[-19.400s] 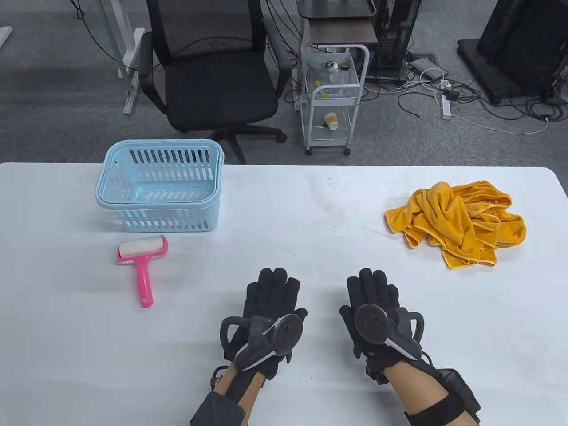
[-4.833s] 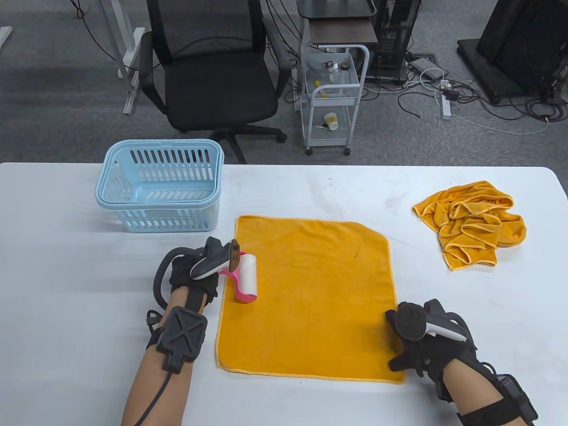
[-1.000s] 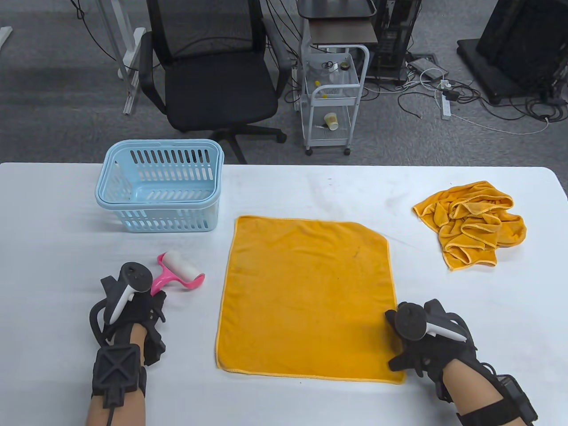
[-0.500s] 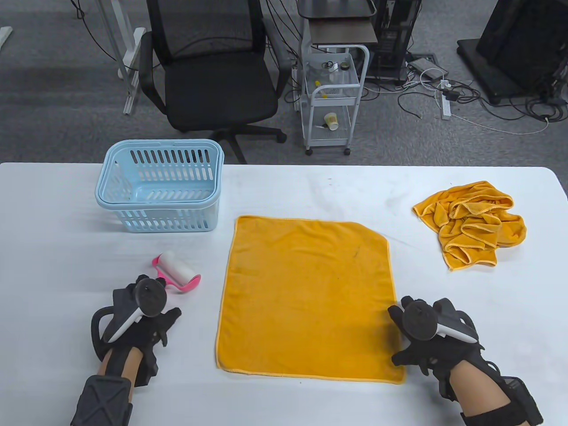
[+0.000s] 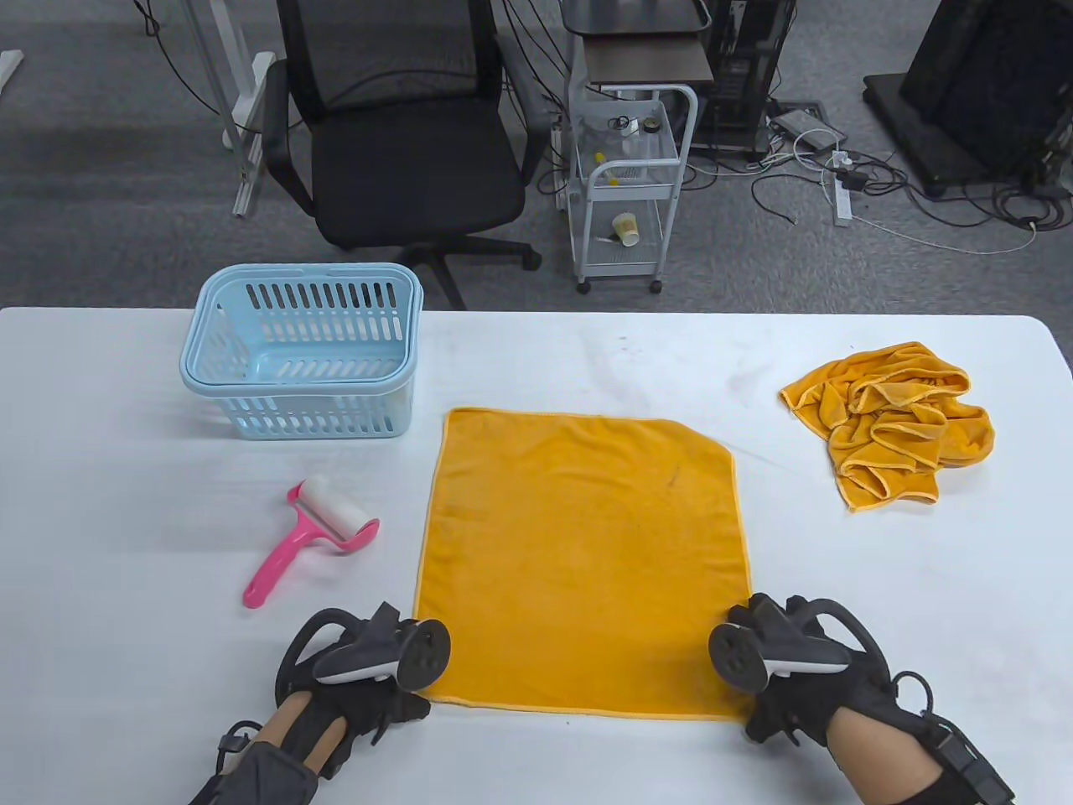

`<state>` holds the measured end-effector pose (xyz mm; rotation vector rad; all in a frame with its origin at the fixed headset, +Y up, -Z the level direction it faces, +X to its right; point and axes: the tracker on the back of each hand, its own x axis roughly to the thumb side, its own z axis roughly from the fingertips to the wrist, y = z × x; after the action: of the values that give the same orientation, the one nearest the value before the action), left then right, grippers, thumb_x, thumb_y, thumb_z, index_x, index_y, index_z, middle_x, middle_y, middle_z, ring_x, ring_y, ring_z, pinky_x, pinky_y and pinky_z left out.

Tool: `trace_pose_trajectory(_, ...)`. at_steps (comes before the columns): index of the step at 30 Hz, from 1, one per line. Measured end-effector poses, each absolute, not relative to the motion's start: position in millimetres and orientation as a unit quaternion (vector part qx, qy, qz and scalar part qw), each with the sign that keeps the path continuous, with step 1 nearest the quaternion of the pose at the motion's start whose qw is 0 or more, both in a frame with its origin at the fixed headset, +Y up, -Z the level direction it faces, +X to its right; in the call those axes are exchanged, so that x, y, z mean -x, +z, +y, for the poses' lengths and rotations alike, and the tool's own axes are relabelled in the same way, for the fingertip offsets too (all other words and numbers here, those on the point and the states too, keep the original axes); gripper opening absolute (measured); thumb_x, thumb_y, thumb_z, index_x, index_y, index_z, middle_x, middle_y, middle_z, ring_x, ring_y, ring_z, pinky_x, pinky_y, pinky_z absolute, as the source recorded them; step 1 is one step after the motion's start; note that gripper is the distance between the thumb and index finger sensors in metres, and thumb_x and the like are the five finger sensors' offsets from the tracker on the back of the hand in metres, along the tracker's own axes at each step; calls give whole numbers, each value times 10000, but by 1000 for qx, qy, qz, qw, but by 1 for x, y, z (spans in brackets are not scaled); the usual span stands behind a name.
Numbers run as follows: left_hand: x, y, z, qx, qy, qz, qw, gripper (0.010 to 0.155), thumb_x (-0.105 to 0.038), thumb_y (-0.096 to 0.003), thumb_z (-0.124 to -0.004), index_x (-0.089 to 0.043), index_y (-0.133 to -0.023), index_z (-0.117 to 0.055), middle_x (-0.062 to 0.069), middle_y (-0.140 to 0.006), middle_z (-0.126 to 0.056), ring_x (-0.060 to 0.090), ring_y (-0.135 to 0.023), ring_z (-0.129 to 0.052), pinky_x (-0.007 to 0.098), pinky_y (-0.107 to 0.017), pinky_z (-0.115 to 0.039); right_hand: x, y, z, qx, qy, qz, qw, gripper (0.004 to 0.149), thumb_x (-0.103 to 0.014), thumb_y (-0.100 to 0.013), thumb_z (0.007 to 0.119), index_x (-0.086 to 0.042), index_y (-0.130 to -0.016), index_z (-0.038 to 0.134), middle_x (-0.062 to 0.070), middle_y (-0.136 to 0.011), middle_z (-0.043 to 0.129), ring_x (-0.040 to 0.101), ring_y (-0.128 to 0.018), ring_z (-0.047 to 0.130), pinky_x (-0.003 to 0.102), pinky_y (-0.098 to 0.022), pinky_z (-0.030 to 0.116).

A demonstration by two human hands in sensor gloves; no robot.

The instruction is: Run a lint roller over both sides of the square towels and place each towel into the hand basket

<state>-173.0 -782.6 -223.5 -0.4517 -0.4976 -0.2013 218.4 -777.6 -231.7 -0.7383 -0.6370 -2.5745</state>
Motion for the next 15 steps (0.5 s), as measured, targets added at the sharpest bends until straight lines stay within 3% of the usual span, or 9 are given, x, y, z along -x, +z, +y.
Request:
trace_pose_trajectory(5,166,-223,-785,205,-121,-248,939,430,-476,-412,-912,-398,-818,-796,-62,-1062,-699,267,-930,-839,571,-718,-694,-220,-233,-776,265,-926,-213,166,450,-419,-410,1000,-203,-787,883,188,-1143,523,500,-1062,437,740,-685,464)
trace_pose_trajectory(9,165,-227,-780,207,-124,-252,937,362,-455,-436,-886,-402,-789,-823,-76,-1030,-751,249,-904,-880,560,-709,-716,-237,-244,-772,252,-935,-239,65,397,-400,-448,966,-231,-796,879,171,-1144,516,492,-1063,438,731,-688,467)
trace_pose_trajectory(12,173,-232,-753,197,-56,-242,948,355,-442,-451,-869,-393,-798,-813,-70,-1017,-776,256,-887,-899,560,-696,-727,-262,-257,-758,226,-937,-259,-67,390,-390,-470,947,-221,-812,861,187,-1127,567,504,-1050,470,730,-680,480)
trace_pose_trajectory(15,185,-233,-696,138,-13,-237,962,352,-442,-461,-862,-391,-807,-816,-66,-1021,-782,262,-891,-903,566,-695,-727,-288,-267,-721,216,-932,-217,-193,383,-388,-485,938,-212,-817,863,193,-1113,603,511,-1040,499,733,-674,489)
